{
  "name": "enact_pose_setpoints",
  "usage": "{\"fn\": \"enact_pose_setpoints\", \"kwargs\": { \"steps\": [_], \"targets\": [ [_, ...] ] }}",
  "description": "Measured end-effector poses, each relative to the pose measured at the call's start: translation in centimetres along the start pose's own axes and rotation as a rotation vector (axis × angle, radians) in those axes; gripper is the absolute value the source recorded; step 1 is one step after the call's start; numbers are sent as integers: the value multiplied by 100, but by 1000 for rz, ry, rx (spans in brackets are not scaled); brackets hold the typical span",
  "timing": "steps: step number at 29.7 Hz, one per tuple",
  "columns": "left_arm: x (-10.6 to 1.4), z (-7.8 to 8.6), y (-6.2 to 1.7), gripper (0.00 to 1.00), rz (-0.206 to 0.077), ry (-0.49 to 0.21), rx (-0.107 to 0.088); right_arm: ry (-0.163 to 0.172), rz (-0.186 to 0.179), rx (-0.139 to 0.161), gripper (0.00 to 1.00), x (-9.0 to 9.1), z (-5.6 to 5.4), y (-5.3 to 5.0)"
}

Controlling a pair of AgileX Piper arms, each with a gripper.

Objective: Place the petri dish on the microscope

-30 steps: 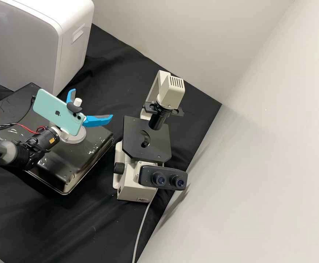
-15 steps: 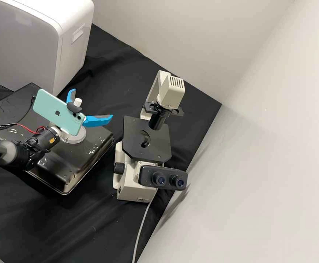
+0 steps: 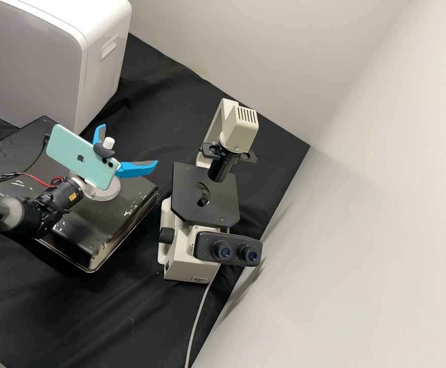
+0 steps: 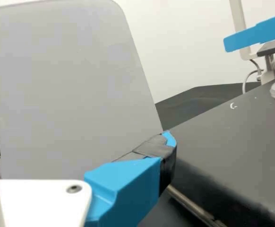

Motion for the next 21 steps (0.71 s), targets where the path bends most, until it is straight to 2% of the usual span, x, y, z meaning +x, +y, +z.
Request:
{"fn": "enact_pose_setpoints", "kwargs": {
  "steps": [5, 6, 7, 9, 10, 14, 21],
  "targets": [
    [122, -19, -37, 100, -7, -19, 22, 0, 0, 0, 100, 0, 0, 0],
    [147, -7, -49, 100, -9, -35, 43, 0, 0, 0, 100, 0, 0, 0],
    [161, 3, -59, 100, -12, -48, 49, 0, 0, 0, 100, 0, 0, 0],
    [193, 25, -92, 100, -20, -77, 75, 0, 0, 0, 100, 0, 0, 0],
    [204, 33, -110, 100, -26, -88, 80, 0, 0, 0, 100, 0, 0, 0],
    [211, 58, -126, 100, -30, -112, 88, 0, 0, 0, 100, 0, 0, 0],
    [213, 52, -94, 100, -17, -110, 92, 0, 0, 0, 100, 0, 0, 0]
  ]
}}
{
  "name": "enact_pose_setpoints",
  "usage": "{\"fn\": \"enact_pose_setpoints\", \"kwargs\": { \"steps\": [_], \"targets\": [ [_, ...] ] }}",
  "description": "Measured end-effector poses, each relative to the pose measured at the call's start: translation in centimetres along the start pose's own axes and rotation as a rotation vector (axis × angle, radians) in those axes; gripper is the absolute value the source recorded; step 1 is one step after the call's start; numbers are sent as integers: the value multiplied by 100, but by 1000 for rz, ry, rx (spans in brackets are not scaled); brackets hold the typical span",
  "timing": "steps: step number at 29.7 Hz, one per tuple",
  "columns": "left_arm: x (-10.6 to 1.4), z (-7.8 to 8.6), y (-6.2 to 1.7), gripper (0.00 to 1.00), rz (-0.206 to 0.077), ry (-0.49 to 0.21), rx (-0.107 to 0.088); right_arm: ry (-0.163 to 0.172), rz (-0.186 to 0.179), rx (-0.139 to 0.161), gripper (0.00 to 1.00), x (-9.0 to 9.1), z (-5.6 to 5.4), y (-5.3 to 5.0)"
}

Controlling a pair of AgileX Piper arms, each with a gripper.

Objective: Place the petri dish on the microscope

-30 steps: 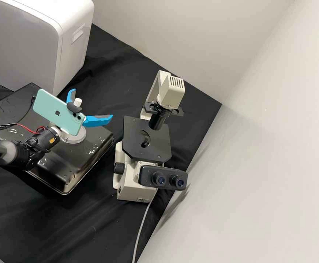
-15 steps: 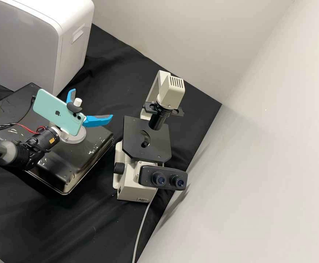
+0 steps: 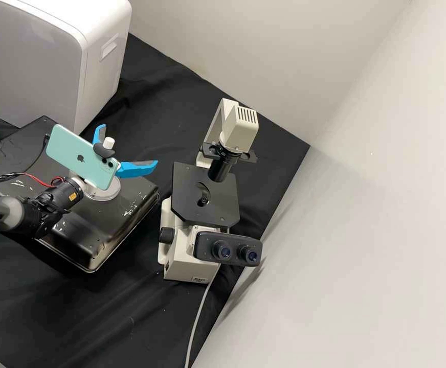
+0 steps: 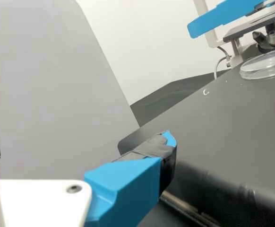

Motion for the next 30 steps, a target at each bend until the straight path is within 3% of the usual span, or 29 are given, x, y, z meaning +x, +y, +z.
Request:
{"fn": "enact_pose_setpoints", "kwargs": {
  "steps": [2, 5, 7, 8, 9, 13, 14, 17, 20, 22, 30],
  "targets": [
    [56, -40, 19, 100, 16, 9, 4, 0, 0, 0, 100, 0, 0, 0],
    [206, -119, 5, 100, 32, 24, -5, 0, 0, 0, 100, 0, 0, 0],
    [298, -178, -30, 100, 32, 24, -36, 0, 0, 0, 100, 0, 0, 0],
    [330, -203, -51, 100, 30, 18, -61, 0, 0, 0, 100, 0, 0, 0],
    [361, -243, -48, 100, 37, 2, -107, 0, 0, 0, 100, 0, 0, 0],
    [329, -375, -20, 100, 46, -20, -242, 0, 0, 0, 100, 0, 0, 0],
    [306, -387, -3, 100, 46, -35, -269, 0, 0, 0, 100, 0, 0, 0],
    [198, -429, 103, 100, 66, -54, -316, 0, 0, 0, 100, 0, 0, 0],
    [93, -409, 187, 100, 82, -66, -333, 0, 0, 0, 100, 0, 0, 0],
    [45, -381, 202, 100, 80, -77, -334, 0, 0, 0, 100, 0, 0, 0],
    [-121, -203, 159, 100, 43, -115, -350, 0, 0, 0, 100, 0, 0, 0]
  ]
}}
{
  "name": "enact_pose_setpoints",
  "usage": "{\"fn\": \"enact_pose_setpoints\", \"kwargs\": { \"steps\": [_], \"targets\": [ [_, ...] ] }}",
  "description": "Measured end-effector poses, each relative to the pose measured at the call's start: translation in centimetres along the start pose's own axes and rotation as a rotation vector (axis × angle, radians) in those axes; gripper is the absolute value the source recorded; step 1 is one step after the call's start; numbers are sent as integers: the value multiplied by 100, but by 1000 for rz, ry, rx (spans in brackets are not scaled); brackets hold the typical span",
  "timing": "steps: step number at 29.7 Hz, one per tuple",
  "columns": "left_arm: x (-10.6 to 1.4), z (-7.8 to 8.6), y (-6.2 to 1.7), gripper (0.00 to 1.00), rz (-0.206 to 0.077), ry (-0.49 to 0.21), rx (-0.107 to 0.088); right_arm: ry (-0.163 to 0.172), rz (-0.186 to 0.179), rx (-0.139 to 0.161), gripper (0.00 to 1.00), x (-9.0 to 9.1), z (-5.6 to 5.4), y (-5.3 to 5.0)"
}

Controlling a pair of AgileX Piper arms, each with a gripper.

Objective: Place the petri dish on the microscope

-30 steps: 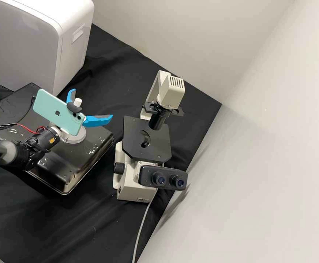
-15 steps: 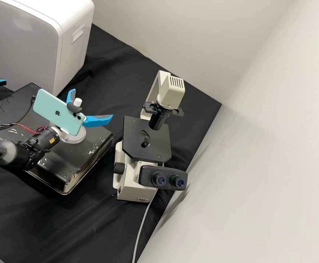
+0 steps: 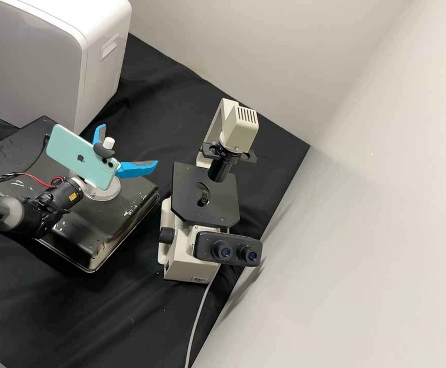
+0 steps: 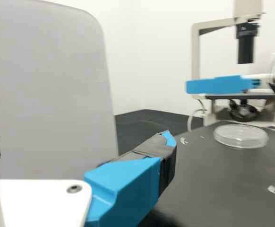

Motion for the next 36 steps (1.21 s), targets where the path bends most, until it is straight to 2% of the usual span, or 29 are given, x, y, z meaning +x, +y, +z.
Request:
{"fn": "enact_pose_setpoints", "kwargs": {
  "steps": [2, 4, 7, 8, 11, 15, 18, 33, 36],
  "targets": [
    [-16, 49, -22, 100, -8, -12, -5, 0, 0, 0, 100, 0, 0, 0],
    [-32, 97, -50, 100, -10, -10, -1, 0, 0, 0, 100, 0, 0, 0],
    [-22, 161, -85, 100, -10, -4, 37, 0, 0, 0, 100, 0, 0, 0],
    [-12, 168, -102, 100, -14, -1, 40, 0, 0, 0, 100, 0, 0, 0],
    [21, 191, -156, 100, -23, 7, 41, 0, 0, 0, 100, 0, 0, 0],
    [50, 194, -232, 100, -44, 21, 32, 0, 0, 0, 100, 0, 0, 0],
    [59, 193, -249, 100, -47, 32, 22, 0, 0, 0, 100, 0, 0, 0],
    [82, 202, -305, 100, -64, 35, 15, 0, 0, 0, 100, 0, 0, 0],
    [91, 228, -316, 100, -68, 26, 44, 0, 0, 0, 100, 0, 0, 0]
  ]
}}
